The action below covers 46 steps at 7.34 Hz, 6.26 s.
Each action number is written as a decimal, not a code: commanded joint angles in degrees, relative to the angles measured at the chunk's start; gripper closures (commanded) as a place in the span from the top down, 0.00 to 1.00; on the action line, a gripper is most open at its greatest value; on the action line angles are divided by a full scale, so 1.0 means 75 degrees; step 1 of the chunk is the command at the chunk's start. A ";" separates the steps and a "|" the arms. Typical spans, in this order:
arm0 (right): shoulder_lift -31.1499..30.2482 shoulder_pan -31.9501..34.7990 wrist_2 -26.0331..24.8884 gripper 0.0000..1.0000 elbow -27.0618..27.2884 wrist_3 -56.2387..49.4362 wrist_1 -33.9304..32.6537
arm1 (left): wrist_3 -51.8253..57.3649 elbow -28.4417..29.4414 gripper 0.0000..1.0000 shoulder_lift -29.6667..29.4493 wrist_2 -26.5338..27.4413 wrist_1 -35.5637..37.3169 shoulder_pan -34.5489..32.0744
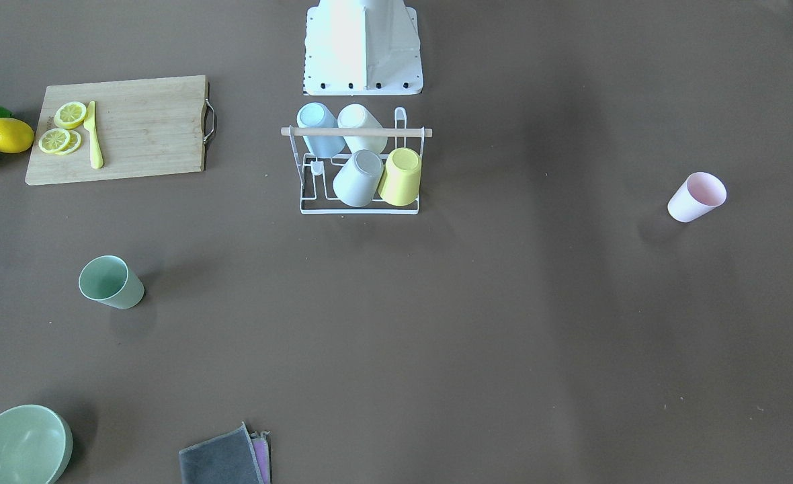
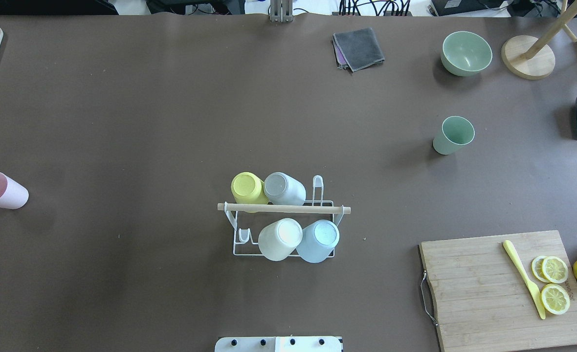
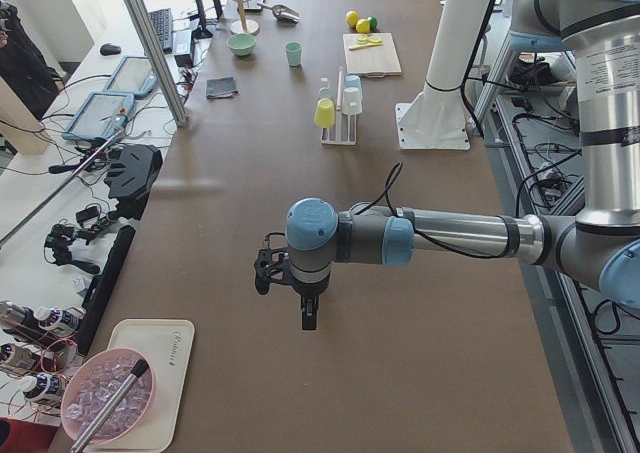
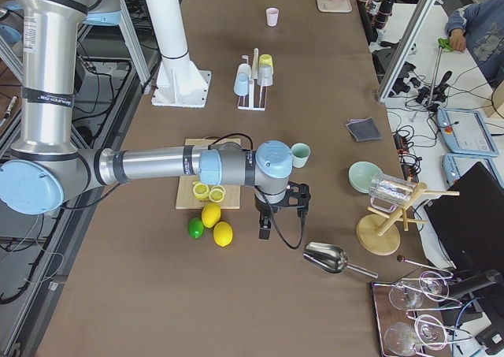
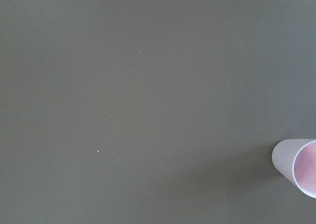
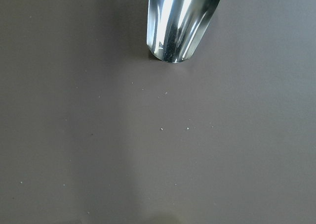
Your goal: Place cup on cup holder
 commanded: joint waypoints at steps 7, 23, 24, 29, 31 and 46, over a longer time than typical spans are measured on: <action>0.1105 -0.1048 -0.0103 1.00 0.0009 0.0084 -0.0072 | 0.0000 -0.0007 0.98 -0.0010 0.0012 0.0000 0.0012; 0.4752 -0.3980 -0.0701 1.00 -0.1549 0.0213 -0.0281 | 0.1312 0.0766 0.98 -0.3919 0.0877 0.4481 0.1310; 0.4950 -0.4062 -0.0806 1.00 -0.1596 0.0144 -0.0747 | 0.1312 0.0952 0.98 -0.4167 0.0937 0.4941 0.1371; 0.5888 -0.4741 -0.3310 1.00 -0.1538 -0.2019 -0.3115 | 0.1641 0.2653 0.98 -0.4639 0.0832 0.5227 0.2121; 0.5924 -0.4858 -0.3432 1.00 -0.1713 -0.2912 -0.3980 | 0.1629 0.2897 0.98 -0.4930 0.0902 0.5238 0.3860; 0.7999 -0.6172 -0.6632 1.00 -0.5768 -0.6888 -0.3998 | 0.2331 0.5020 0.98 -0.4990 0.0223 0.4615 0.4698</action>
